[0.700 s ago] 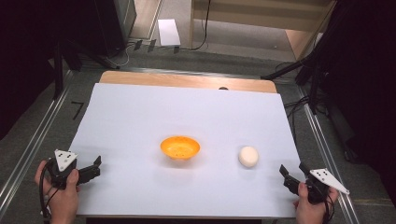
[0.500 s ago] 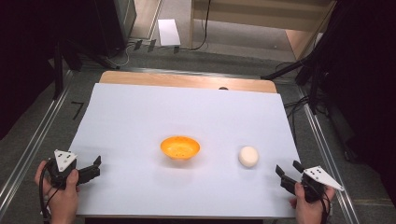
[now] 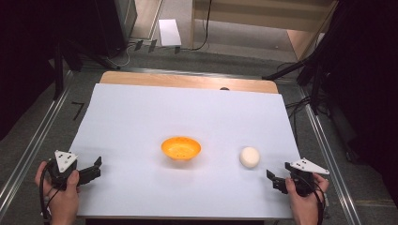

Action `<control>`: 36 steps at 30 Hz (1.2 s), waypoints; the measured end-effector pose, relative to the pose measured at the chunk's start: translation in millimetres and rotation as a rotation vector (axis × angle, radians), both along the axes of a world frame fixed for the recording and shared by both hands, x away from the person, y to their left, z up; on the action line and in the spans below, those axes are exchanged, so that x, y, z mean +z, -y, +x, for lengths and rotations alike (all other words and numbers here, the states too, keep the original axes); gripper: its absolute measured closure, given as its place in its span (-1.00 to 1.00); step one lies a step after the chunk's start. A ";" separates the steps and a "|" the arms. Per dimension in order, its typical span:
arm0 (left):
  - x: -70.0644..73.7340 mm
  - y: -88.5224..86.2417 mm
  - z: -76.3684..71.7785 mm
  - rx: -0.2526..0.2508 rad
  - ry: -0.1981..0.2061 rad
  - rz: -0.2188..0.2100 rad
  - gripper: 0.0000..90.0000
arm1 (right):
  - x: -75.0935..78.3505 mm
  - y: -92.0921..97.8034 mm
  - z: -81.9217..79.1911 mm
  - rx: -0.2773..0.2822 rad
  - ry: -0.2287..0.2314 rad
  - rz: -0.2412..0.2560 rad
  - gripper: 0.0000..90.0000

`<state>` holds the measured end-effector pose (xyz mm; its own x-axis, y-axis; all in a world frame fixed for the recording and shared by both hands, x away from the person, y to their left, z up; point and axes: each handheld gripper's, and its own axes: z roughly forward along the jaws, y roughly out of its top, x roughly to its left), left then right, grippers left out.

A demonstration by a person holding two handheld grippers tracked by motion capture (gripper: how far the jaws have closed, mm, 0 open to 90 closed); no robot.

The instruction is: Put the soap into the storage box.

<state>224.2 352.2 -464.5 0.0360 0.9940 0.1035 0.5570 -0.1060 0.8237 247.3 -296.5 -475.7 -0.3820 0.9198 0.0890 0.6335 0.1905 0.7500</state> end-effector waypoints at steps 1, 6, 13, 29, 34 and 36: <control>0.0 0.0 0.0 0.000 0.000 0.000 -0.91 | 3.8 -3.5 3.7 0.019 -0.020 -0.026 -0.68; 0.2 -0.2 -0.3 -0.001 0.000 -0.001 -0.91 | 13.1 -9.1 13.2 0.057 -0.063 -0.067 -0.70; 0.2 -0.2 -0.3 0.000 0.000 -0.001 -0.91 | 23.5 -27.4 33.8 0.112 -0.124 -0.121 -0.71; 0.1 -0.5 -0.2 -0.001 0.001 -0.002 -0.90 | 23.3 -57.1 58.5 0.216 -0.213 -0.169 -0.78; 0.2 -0.3 -0.2 -0.001 -0.001 -0.003 -0.90 | 21.9 -65.2 62.4 0.236 -0.221 -0.171 -0.69; 0.2 -0.4 -0.2 -0.001 -0.001 -0.003 -0.90 | 21.1 -68.6 64.4 0.242 -0.229 -0.180 -0.66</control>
<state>223.9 352.6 -464.3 0.0375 0.9942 0.1008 0.5579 -0.1045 0.8233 311.8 -227.9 -454.7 -0.5795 0.8138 0.0423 0.7012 0.4715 0.5347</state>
